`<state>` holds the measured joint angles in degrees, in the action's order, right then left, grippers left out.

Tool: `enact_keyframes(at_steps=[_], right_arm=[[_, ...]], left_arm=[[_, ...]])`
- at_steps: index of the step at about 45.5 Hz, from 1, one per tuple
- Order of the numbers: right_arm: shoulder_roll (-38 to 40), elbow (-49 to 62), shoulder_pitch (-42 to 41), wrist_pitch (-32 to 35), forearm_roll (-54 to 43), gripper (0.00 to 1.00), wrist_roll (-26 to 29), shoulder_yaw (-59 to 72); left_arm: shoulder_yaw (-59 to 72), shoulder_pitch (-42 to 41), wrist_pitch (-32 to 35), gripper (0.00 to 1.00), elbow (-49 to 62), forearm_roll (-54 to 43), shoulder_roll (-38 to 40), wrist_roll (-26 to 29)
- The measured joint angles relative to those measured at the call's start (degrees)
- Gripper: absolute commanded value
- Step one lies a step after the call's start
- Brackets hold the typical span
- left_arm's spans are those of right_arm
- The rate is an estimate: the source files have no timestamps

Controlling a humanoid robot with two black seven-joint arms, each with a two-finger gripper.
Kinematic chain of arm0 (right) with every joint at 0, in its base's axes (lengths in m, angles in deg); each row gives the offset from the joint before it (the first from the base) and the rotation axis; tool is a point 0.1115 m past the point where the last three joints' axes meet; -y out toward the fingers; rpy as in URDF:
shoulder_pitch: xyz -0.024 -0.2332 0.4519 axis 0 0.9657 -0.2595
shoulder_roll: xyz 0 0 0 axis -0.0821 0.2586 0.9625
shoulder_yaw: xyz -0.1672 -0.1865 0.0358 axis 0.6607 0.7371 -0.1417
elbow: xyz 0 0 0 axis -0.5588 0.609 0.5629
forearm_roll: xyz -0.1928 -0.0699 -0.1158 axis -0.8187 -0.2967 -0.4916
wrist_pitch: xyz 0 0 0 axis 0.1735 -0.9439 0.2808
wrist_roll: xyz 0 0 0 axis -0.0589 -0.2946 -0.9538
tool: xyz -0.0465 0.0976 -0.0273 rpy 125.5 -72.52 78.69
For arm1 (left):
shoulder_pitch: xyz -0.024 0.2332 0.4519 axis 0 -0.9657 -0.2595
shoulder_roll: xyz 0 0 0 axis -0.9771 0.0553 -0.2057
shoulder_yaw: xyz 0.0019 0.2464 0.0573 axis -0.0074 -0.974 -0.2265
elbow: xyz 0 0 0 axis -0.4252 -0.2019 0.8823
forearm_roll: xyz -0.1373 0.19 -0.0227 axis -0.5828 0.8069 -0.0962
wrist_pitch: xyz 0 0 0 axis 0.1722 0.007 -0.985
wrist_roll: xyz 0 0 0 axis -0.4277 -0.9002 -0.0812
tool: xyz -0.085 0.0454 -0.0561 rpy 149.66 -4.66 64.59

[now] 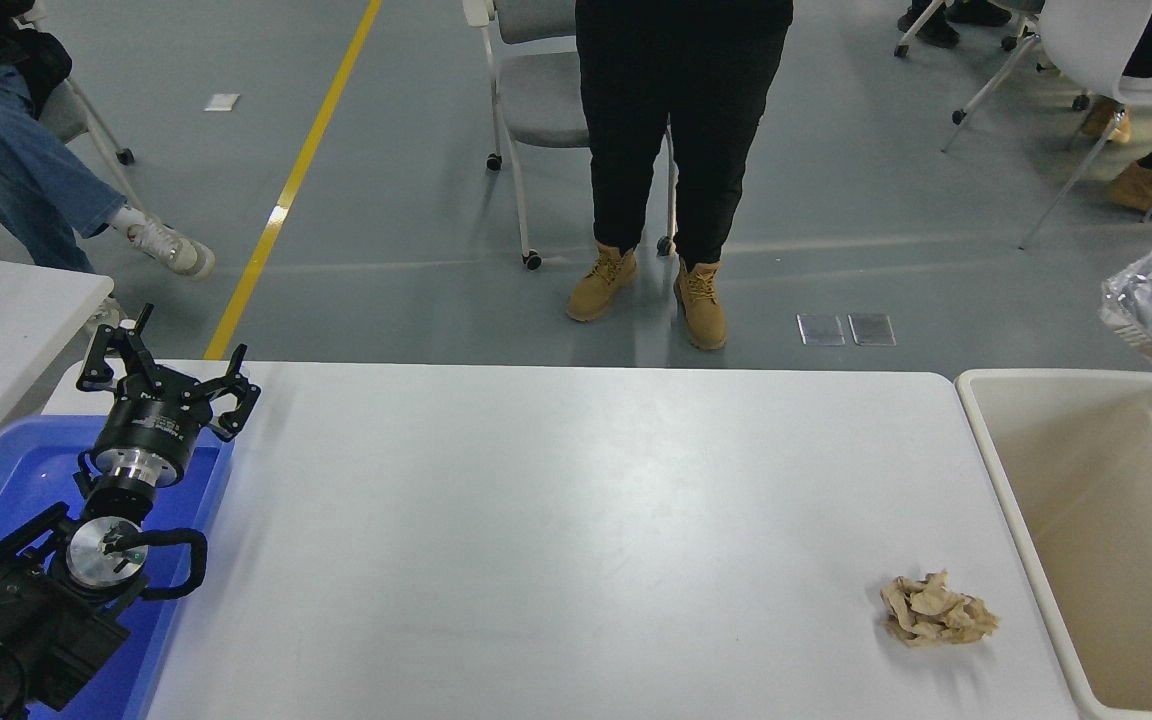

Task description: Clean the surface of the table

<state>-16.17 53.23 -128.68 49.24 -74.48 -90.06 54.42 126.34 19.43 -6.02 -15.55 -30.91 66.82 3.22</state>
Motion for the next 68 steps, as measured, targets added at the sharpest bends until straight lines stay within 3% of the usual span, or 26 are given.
enact_keyframes(at_steps=[18,68], right_arm=[[-1.6,-0.1,3.0,-3.2,-0.6,0.0,7.3,1.4],[-11.5,-0.2,10.7,-11.1,-2.1,0.0,11.6,7.8]], left_arm=[[0.0,0.0,0.0,1.0,0.0,0.0,0.0,0.0],[0.0,0.0,0.0,1.0,0.0,0.0,0.0,0.0]])
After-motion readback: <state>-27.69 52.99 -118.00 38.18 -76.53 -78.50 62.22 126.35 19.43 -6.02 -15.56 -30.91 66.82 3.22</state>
